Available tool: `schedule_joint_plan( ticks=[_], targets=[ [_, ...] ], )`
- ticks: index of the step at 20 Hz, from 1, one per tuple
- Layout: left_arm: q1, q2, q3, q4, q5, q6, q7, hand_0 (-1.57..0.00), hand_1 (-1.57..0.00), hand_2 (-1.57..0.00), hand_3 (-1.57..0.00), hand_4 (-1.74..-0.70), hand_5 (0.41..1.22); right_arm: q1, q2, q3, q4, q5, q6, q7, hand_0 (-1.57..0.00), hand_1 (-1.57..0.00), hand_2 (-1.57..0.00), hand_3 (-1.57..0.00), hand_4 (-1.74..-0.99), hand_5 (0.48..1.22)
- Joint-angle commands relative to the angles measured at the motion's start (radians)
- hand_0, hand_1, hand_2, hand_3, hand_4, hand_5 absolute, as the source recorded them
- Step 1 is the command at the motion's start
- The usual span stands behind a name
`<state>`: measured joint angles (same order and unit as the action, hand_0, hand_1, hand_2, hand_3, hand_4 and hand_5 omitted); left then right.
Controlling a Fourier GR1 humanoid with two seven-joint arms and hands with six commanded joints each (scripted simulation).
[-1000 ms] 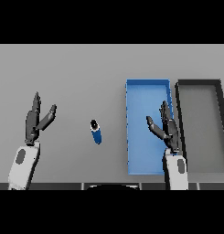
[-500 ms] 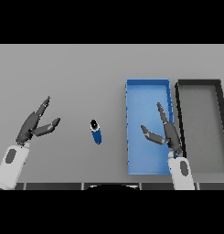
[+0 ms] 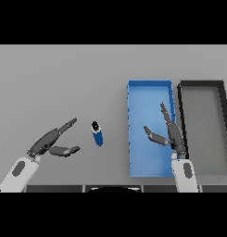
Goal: Pick up the blue pipe and place it into the blue bin.
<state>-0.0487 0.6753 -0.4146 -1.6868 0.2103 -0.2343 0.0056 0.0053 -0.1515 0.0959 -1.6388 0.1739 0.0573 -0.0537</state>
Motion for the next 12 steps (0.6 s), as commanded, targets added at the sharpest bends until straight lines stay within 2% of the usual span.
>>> schedule_joint_plan(
  ticks=[1,3,8,9,12],
  targets=[
    [-0.009,-0.015,-0.020,0.011,-0.020,-0.002,0.013,0.00,0.00,0.00,0.00,-1.06,0.474,-0.007,-0.004,0.000,0.000,0.001,0.002,0.009,0.00,0.00,0.00,0.00,-1.223,0.572],
    [-0.034,-0.044,-0.056,0.026,-0.056,-0.014,0.006,0.00,0.00,0.00,0.00,-1.08,0.469,0.010,-0.005,0.007,-0.005,0.010,0.004,-0.008,0.00,0.00,0.00,0.00,-1.213,0.572],
    [-0.066,-0.139,-0.112,0.048,-0.096,0.002,-0.015,0.00,0.00,0.00,0.00,-1.15,0.484,0.000,0.006,0.009,-0.007,0.007,0.001,0.018,0.00,0.00,0.00,0.00,-1.210,0.564],
    [-0.078,-0.163,-0.114,0.076,-0.105,0.009,-0.022,0.00,0.00,0.00,0.00,-1.15,0.486,0.015,0.016,0.017,-0.010,0.008,0.001,0.005,0.00,0.00,0.00,0.00,-1.211,0.560],
    [-0.114,-0.233,-0.124,0.146,-0.130,0.035,-0.028,0.00,0.00,0.00,0.00,-1.13,0.488,0.009,0.008,0.002,-0.006,-0.004,0.003,0.020,0.00,0.00,0.00,0.00,-1.206,0.554]
  ],
)
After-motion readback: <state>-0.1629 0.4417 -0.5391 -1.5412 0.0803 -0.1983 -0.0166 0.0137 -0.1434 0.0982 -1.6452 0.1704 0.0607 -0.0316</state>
